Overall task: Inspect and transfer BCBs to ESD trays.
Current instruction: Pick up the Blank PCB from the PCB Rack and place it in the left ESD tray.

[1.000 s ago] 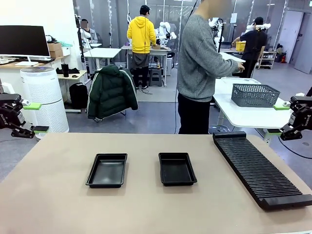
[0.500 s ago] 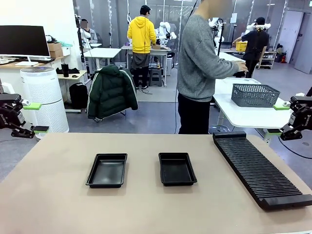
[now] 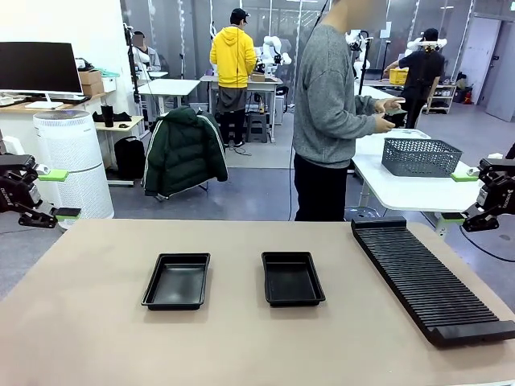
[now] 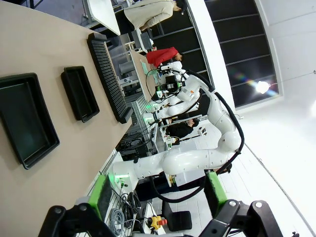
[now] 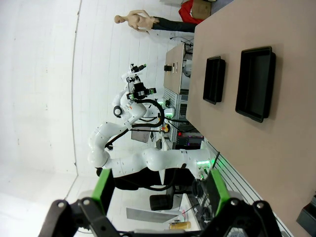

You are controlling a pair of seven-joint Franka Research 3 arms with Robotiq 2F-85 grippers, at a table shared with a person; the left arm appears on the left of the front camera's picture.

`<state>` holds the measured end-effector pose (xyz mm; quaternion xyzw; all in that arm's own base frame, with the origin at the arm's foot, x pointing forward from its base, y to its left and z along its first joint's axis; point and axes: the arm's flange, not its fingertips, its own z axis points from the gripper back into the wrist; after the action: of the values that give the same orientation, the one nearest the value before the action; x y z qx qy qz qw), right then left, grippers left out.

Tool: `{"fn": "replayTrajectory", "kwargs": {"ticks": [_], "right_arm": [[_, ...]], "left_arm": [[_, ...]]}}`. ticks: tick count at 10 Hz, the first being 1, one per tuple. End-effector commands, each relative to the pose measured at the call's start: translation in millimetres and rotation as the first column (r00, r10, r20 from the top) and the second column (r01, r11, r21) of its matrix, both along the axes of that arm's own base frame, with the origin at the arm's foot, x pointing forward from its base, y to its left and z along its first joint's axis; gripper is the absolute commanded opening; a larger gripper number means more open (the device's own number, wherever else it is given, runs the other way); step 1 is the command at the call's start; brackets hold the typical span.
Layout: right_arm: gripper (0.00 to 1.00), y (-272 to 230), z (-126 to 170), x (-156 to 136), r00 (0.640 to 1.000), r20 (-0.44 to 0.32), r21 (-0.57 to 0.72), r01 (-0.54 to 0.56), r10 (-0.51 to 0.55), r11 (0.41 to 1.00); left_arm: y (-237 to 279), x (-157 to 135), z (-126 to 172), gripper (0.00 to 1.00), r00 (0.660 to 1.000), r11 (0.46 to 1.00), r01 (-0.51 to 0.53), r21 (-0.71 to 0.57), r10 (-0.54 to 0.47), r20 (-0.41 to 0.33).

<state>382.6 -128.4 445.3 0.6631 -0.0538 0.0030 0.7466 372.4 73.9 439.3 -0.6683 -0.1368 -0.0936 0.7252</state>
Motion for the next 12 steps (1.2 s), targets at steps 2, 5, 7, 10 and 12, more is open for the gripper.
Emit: {"fn": "replayTrajectory", "kwargs": {"ticks": [2,5,7,10,12], "right_arm": [[1.00,-0.5,0.0,0.2,1.000,0.000,0.001,0.001,-0.001,1.000],[1.00,-0.5,0.0,0.2,1.000,0.000,0.001,0.001,-0.001,1.000],[1.00,-0.5,0.0,0.2,1.000,0.000,0.001,0.001,-0.001,1.000],[1.00,-0.5,0.0,0.2,1.000,0.000,0.001,0.001,-0.001,1.000],[1.00,-0.5,0.0,0.2,1.000,0.000,0.001,0.001,-0.001,1.000]], "left_arm": [[-0.5,-0.3,0.7,1.00,1.000,1.000,0.001,-0.001,-0.001,-0.001],[-0.5,-0.3,0.7,1.00,1.000,1.000,0.001,-0.001,-0.001,-0.001],[-0.5,-0.3,0.7,1.00,1.000,1.000,0.001,-0.001,-0.001,-0.001],[-0.5,-0.3,0.7,1.00,1.000,1.000,0.001,-0.001,-0.001,-0.001],[-0.5,-0.3,0.7,1.00,1.000,1.000,0.001,-0.001,-0.001,-0.001]]}}
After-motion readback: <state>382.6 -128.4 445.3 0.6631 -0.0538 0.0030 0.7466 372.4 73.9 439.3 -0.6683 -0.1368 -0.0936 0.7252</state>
